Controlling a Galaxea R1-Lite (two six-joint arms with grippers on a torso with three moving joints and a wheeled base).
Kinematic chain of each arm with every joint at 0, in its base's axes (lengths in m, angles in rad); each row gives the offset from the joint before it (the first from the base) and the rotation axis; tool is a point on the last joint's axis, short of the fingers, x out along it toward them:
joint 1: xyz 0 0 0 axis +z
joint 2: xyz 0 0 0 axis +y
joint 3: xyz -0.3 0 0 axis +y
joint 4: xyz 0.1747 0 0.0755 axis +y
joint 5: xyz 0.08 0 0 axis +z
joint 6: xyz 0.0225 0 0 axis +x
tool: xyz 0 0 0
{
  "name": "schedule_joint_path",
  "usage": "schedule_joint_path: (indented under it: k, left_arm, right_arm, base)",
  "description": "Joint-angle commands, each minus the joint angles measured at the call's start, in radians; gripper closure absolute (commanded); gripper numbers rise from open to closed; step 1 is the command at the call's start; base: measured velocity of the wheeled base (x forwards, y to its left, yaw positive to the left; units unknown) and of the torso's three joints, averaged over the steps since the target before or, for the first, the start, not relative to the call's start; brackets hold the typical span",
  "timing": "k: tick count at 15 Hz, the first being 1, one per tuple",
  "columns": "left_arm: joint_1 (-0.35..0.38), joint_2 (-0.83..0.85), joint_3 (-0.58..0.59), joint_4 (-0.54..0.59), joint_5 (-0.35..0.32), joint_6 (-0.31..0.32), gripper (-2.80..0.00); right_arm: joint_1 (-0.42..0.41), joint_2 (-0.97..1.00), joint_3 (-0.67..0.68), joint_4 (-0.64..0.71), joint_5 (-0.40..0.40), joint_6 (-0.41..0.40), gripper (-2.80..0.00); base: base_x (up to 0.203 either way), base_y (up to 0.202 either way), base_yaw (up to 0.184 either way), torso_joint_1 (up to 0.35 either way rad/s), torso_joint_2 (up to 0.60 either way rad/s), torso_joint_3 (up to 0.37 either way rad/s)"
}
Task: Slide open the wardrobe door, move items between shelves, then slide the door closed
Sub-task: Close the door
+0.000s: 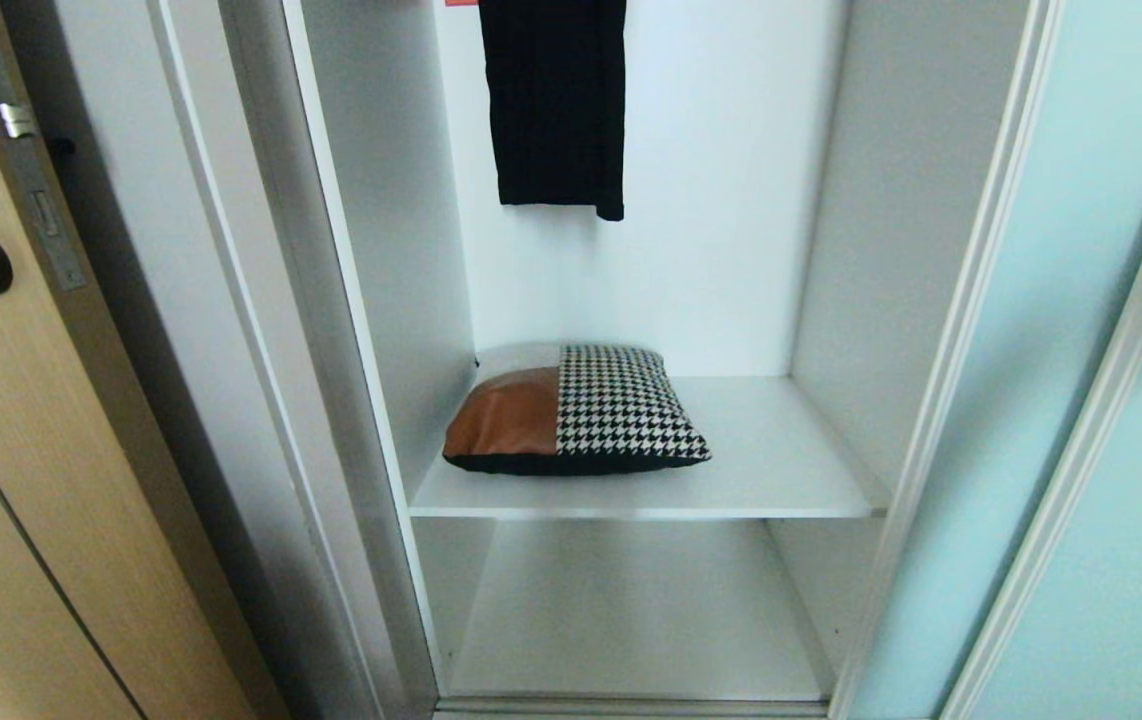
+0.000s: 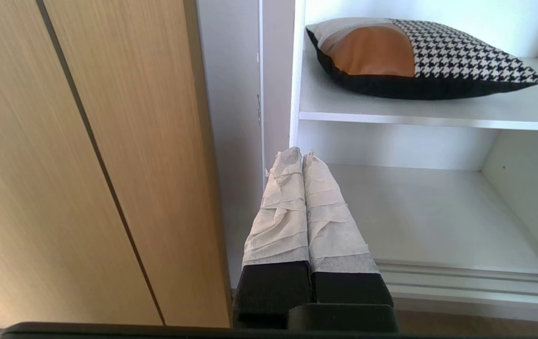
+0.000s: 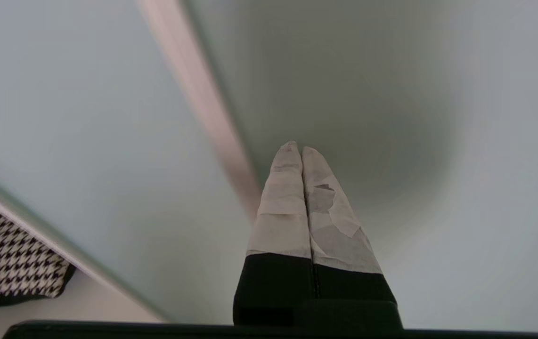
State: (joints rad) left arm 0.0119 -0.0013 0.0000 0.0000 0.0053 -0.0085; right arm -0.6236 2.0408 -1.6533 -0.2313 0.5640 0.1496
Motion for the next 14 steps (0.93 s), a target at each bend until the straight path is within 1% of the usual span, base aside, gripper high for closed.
schedule_joint_path:
  k: [1, 7, 14]
  left_arm:
    - [0.000, 0.001, 0.002, 0.000, -0.001, -0.001, 0.00]
    - [0.000, 0.001, 0.002, 0.000, 0.001, -0.001, 0.00]
    - [0.000, 0.001, 0.002, 0.000, 0.001, -0.001, 0.00]
  right_arm:
    - [0.018, -0.037, 0.041, 0.000, 0.003, 0.000, 0.00]
    - [0.101, -0.163, 0.224, -0.009, -0.003, -0.010, 0.00]
    - [0.239, -0.318, 0.386, -0.009, -0.007, -0.014, 0.00]
  base:
    - [0.000, 0.000, 0.000, 0.000, 0.00, 0.000]
    - [0.000, 0.000, 0.000, 0.000, 0.00, 0.000]
    - [0.000, 0.000, 0.000, 0.000, 0.00, 0.000]
